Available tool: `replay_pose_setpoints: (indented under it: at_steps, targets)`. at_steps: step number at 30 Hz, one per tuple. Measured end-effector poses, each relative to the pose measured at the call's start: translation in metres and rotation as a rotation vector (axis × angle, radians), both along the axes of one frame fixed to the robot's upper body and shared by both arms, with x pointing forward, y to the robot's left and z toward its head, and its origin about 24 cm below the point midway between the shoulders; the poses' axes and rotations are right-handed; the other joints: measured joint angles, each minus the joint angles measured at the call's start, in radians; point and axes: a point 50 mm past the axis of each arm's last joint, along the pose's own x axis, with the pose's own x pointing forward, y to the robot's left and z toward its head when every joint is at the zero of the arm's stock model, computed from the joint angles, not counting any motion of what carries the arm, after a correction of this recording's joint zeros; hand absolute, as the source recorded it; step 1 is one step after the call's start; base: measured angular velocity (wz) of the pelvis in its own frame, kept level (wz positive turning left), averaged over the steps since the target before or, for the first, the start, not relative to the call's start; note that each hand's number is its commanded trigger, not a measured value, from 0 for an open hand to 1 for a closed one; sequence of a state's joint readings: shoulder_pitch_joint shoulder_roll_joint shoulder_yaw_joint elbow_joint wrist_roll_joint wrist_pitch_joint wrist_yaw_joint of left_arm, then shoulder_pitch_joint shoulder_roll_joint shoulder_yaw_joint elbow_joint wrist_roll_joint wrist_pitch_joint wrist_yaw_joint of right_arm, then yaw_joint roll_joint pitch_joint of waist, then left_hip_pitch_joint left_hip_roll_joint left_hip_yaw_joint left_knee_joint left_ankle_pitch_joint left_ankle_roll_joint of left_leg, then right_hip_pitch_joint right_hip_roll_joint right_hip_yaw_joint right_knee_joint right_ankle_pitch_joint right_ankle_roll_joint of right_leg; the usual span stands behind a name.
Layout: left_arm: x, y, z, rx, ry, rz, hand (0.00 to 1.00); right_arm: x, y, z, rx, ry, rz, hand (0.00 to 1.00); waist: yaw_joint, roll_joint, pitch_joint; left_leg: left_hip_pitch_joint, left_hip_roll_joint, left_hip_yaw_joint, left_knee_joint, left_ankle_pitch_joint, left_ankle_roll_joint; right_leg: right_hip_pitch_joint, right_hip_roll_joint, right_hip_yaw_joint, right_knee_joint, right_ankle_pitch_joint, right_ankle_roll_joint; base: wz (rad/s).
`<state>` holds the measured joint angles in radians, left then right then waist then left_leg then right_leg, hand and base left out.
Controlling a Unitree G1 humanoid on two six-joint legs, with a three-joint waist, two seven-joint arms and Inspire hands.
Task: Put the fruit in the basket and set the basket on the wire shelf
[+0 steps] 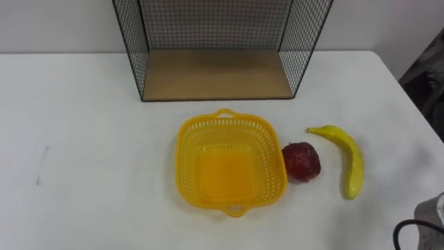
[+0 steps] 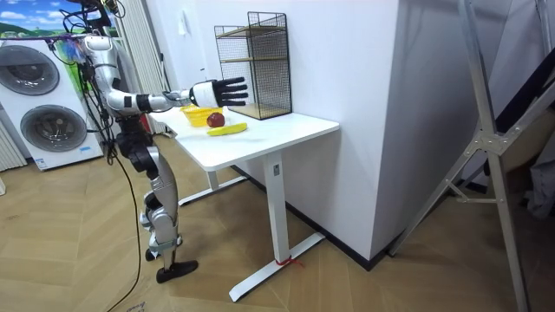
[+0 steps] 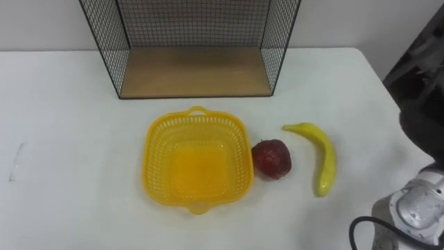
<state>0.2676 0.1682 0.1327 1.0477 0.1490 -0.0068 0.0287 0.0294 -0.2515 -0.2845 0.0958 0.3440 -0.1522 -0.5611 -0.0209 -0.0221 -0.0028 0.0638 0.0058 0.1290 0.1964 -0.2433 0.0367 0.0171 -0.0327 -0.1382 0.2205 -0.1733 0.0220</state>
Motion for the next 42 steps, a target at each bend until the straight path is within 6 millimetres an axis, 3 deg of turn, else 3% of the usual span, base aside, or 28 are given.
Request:
replay_pose_setpoints:
  at_steps: [7, 13, 19, 32, 37, 42]
  targets:
    - [-0.004, -0.005, -0.002, -0.014, 0.032, -0.057, 0.0, 0.021, 0.031, 0.001, -0.065, 0.026, 0.277, 0.0, 0.004, -0.01, 0.0018, -0.007, -0.001, -0.019, 0.001, 0.0, 0.0, 0.005, -0.002, -0.014, 0.0, 0.0, 0.0, 0.06]
    - [-0.001, -0.005, -0.001, -0.016, 0.027, -0.08, 0.0, 0.026, 0.045, -0.005, -0.097, 0.077, 0.427, 0.0, 0.027, -0.017, 0.0038, -0.01, -0.001, -0.027, 0.006, 0.001, -0.001, 0.005, -0.003, -0.028, -0.001, 0.0, 0.0, 0.04]
    - [0.002, -0.005, 0.0, -0.015, 0.017, -0.096, 0.0, 0.029, 0.059, -0.01, -0.186, 0.135, 0.557, 0.0, 0.025, -0.025, 0.0061, -0.012, -0.002, -0.044, 0.013, 0.001, -0.001, 0.02, -0.004, -0.039, -0.018, 0.001, -0.001, 0.08]
    - [0.011, -0.007, 0.001, -0.039, -0.008, -0.116, 0.0, 0.018, 0.063, -0.035, -0.212, 0.292, 0.722, 0.0, 0.023, -0.019, 0.0045, -0.018, -0.001, -0.048, 0.021, 0.001, -0.001, 0.023, -0.005, -0.04, -0.018, 0.003, -0.004, 0.02]
    - [0.012, -0.007, 0.001, -0.041, -0.005, -0.134, 0.0, 0.014, 0.063, -0.039, -0.216, 0.313, 0.75, 0.0, 0.022, -0.017, -0.007, -0.014, -0.001, -0.043, 0.018, 0.001, -0.001, 0.023, -0.003, -0.032, -0.016, 0.004, -0.005, -0.03]
    - [0.011, -0.006, 0.001, -0.04, -0.006, -0.136, 0.0, 0.012, 0.064, -0.041, -0.235, 0.335, 0.77, 0.0, -0.001, -0.02, -0.0027, -0.005, -0.001, -0.043, 0.019, 0.001, -0.001, 0.033, -0.003, -0.031, -0.016, 0.004, -0.006, 0.0]
